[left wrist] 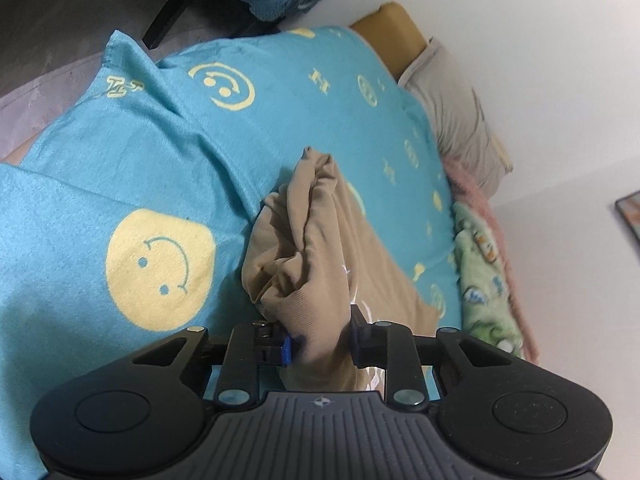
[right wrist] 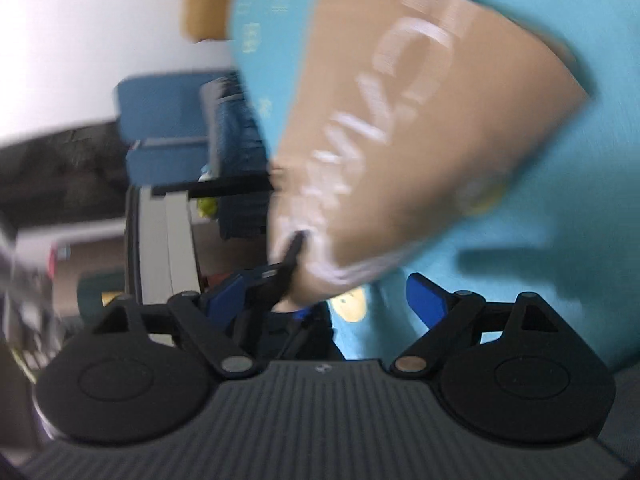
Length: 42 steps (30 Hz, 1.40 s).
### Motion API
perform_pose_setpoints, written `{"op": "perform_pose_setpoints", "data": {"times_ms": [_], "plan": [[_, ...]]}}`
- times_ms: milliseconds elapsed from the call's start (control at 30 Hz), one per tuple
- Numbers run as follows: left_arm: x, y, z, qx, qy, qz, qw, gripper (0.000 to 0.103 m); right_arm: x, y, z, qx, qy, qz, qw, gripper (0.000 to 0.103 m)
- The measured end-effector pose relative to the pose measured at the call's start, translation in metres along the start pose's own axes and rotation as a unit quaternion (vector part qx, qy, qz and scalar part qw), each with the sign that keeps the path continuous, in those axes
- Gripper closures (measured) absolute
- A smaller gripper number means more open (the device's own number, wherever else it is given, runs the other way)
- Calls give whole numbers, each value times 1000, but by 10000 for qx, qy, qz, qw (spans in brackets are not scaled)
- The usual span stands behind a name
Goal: Fold clothes
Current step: 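Grasp the folded shirt edge with the left gripper while the right gripper grasps it, then carry the folded shirt with both grippers onto the pink throw by the wall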
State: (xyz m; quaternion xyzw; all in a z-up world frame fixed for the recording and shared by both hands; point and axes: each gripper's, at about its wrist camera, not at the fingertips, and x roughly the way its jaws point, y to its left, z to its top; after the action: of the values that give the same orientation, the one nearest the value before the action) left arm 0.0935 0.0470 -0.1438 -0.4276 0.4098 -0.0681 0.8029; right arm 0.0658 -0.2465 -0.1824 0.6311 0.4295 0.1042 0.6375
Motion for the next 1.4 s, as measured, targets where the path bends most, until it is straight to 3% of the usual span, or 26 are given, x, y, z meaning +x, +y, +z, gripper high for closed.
{"op": "perform_pose_setpoints", "data": {"times_ms": [267, 300, 367, 400, 600, 800, 1133, 1233, 1400], "plan": [[0, 5, 8, -278, -128, -156, 9994, 78, -11, -8, 5, 21, -974, -637, 9932, 14], [0, 5, 9, -313, -144, -175, 9993, 78, -13, -8, 5, 0, -1061, -688, 9920, 21], [0, 6, 11, -382, -177, -214, 9989, 78, -17, -8, 6, -40, -1234, -789, 9892, 23], [0, 7, 11, -377, -173, -206, 9989, 78, -18, -8, 6, -60, -1321, -840, 9877, 32], [-1, 10, 10, -340, -145, -153, 9992, 78, -26, -8, 4, -229, -1689, -1120, 9790, 58], [-2, 13, 10, -315, -131, -123, 9993, 78, -32, -2, 4, -569, -1834, -1190, 9742, 70], [-21, -5, 9, -160, -55, -274, 9995, 78, -52, 16, -1, -900, -2131, -867, 9690, 83], [-41, -20, 10, -281, 166, -399, 9987, 80, -83, 30, -8, -899, -2187, -664, 9694, 83], [-78, -81, -3, 172, 514, -561, 9969, 80, -148, 55, -20, -951, -2224, -365, 9696, 84]]}}
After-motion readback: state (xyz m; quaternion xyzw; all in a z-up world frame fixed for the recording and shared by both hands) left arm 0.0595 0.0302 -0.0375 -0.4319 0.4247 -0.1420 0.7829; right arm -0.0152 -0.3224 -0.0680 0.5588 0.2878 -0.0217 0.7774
